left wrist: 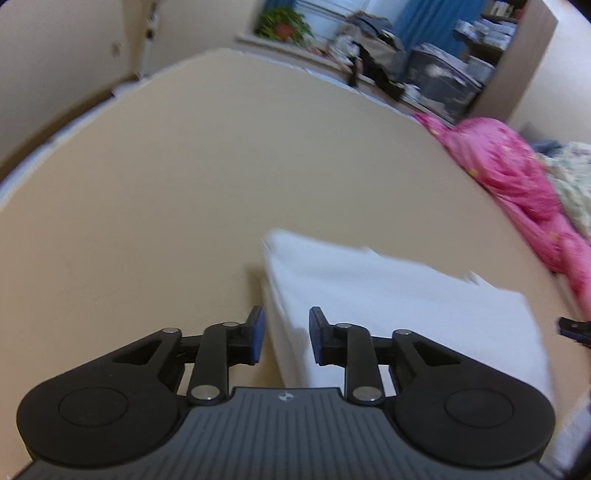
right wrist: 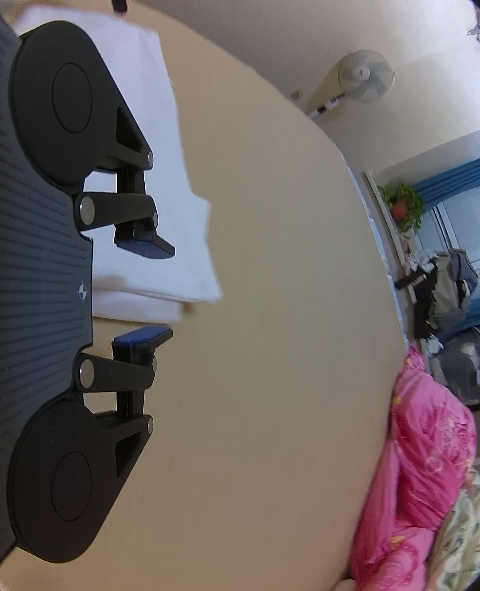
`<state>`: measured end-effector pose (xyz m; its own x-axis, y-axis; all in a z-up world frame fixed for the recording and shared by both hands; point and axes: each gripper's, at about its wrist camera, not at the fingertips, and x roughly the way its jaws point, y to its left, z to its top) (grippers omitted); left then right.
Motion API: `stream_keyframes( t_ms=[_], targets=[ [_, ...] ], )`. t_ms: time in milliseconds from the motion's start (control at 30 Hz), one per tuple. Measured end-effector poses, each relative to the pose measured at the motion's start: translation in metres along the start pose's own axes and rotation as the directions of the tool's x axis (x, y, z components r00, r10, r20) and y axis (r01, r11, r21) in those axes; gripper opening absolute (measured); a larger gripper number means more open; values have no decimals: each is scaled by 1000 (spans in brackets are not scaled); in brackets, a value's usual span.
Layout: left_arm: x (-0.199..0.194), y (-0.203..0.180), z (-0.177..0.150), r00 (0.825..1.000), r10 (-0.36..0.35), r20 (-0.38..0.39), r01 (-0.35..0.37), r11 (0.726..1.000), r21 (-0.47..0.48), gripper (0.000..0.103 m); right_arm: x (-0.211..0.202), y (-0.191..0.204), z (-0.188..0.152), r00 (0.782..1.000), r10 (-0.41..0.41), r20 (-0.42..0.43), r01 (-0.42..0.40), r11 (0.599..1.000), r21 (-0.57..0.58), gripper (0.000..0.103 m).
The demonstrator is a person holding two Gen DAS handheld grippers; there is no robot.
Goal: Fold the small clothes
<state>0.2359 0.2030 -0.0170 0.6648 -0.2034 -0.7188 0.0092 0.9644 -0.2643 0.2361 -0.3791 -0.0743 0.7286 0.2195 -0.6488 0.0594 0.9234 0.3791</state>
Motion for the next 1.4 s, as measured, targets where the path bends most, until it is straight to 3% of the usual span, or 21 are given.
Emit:
stream_keyframes(
  t_ms=[100, 200, 300, 400, 433, 500, 533, 567, 767, 833, 933, 1000, 1033, 1067, 1100, 1200, 1300, 1400],
  targets=[
    [-22, 0, -16, 998, -42, -37, 42, 999, 12, 30, -21, -9, -23, 994, 58, -89, -54, 998, 44, 47],
    [-39, 4, -35, 995, -71, -75, 68, 997, -39, 30, -29, -11, -46, 979, 77, -188, -69, 996, 48, 47],
    [-46, 2, -56, 983, -108, -146, 99, 992, -73, 30, -36, -1, -65, 977, 58, -207, -68, 997, -41, 47],
    [-45, -9, -70, 979, -75, -191, 77, 997, -2, 30, -37, -2, -76, 977, 12, -214, -29, 997, -74, 46],
    [-43, -14, -74, 977, -60, -205, 66, 997, 26, 29, -37, -4, -79, 975, 11, -222, -26, 998, -65, 43],
    [-41, -21, -84, 974, -25, -223, 43, 996, 76, 26, -36, -6, -84, 972, 21, -232, -37, 997, -64, 10],
    [-41, -23, -86, 974, -8, -225, 30, 995, 94, 12, -38, -5, -84, 974, 25, -227, -42, 997, -71, 5],
    [-42, -24, -88, 974, 5, -226, 20, 994, 108, 3, -40, -4, -84, 976, 33, -213, -50, 996, -75, 4],
    [-79, -20, -81, 991, -57, -119, 61, 998, 31, 3, -77, -11, -68, 993, 101, -67, -97, 993, 60, 3],
    [-74, -16, -85, 988, -25, -155, 28, 1000, 13, 3, -73, -17, -73, 992, 58, -114, -48, 995, 85, 3],
    [-53, -13, -93, 969, 33, -246, -30, 999, 16, 5, -50, -17, -84, 967, -14, -253, 25, 999, 39, 5],
    [-56, -8, -85, 976, 17, -217, -17, 1000, -1, 10, -50, -11, -83, 971, -94, -220, 89, 995, -32, 12],
    [-61, -5, -80, 982, -13, -189, 7, 999, -33, 23, -56, -7, -79, 978, -131, -165, 122, 990, -65, 13],
    [-64, -1, -77, 986, -33, -163, 24, 998, -58, 44, -63, -4, -75, 982, -154, -107, 145, 986, -87, 16],
    [-66, 3, -74, 990, -43, -138, 32, 997, -77, 50, -71, -2, -71, 986, -162, -48, 157, 983, -97, 25],
    [-61, 13, -64, 992, -50, -115, 37, 993, -114, 56, -82, -1, -67, 994, -106, 28, 107, 992, -70, 35],
    [-46, 24, -58, 988, -72, -136, 48, 985, -168, 63, -77, 5, -69, 1000, 18, 23, -17, 998, -61, 35],
    [-24, 32, -53, 984, -84, -160, 52, 979, -195, 69, -68, 22, -73, 995, 95, 23, -91, 986, -138, 36]
  ],
)
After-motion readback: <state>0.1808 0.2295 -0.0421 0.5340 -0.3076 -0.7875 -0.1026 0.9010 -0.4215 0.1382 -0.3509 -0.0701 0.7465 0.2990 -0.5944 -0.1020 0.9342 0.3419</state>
